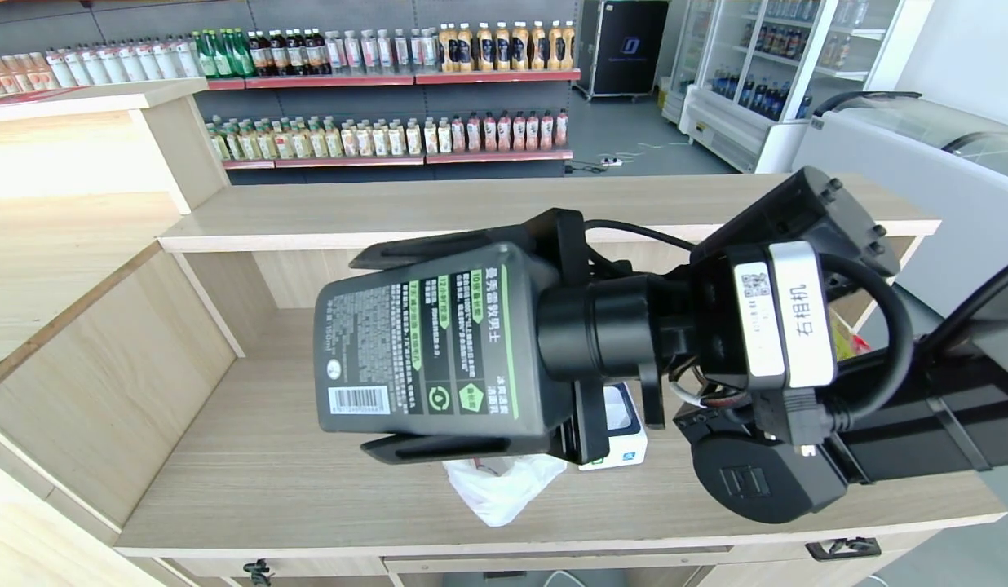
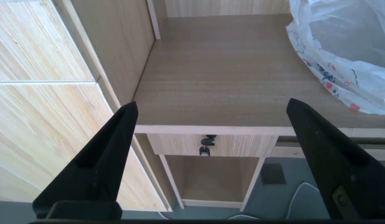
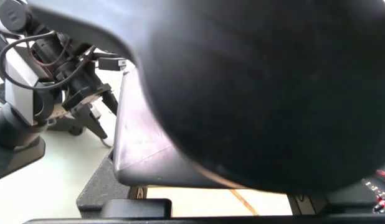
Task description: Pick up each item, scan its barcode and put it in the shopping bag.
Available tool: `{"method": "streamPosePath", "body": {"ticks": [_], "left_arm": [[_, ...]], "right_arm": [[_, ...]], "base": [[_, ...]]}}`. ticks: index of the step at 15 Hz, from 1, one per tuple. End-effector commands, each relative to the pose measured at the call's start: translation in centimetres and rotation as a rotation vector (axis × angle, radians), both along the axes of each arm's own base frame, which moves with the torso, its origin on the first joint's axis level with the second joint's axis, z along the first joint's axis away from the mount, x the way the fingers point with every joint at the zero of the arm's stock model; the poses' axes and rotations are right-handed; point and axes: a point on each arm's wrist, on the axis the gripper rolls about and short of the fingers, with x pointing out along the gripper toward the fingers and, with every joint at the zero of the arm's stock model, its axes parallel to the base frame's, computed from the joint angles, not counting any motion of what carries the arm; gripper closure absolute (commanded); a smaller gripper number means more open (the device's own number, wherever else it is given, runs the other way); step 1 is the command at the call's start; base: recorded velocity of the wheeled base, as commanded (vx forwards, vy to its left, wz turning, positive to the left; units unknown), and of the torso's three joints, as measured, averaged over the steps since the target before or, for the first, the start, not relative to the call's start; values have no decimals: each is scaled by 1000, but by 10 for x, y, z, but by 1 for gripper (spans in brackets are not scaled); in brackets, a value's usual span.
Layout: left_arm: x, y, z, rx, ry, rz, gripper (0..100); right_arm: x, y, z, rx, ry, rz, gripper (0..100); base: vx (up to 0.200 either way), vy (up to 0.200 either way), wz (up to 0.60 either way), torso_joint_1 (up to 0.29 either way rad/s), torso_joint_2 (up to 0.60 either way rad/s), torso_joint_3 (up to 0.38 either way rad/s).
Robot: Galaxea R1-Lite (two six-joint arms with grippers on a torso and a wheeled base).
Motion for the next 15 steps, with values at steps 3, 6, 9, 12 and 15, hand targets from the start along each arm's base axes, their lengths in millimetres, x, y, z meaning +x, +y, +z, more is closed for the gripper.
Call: {"method": "streamPosePath", "body": {"ticks": [3,6,9,12,15], "left_arm": [[0,0,0,0,0,1,0],[0,0,0,0,0,1,0],[0,0,0,0,0,1,0],[0,0,0,0,0,1,0],[0,0,0,0,0,1,0]], "right_arm": [[0,3,-2,-2,1,6,100],[1,4,-3,-4,3,6,100],[1,3,-2,-3,2,4,100],[1,-7,3,2,-2,-14,100],[8,-59,14,-36,38,-141,100]], "base": [[0,0,0,0,0,0],[0,0,0,0,0,0],[0,0,0,0,0,0],[0,0,0,0,0,0],[0,0,0,0,0,0]]}}
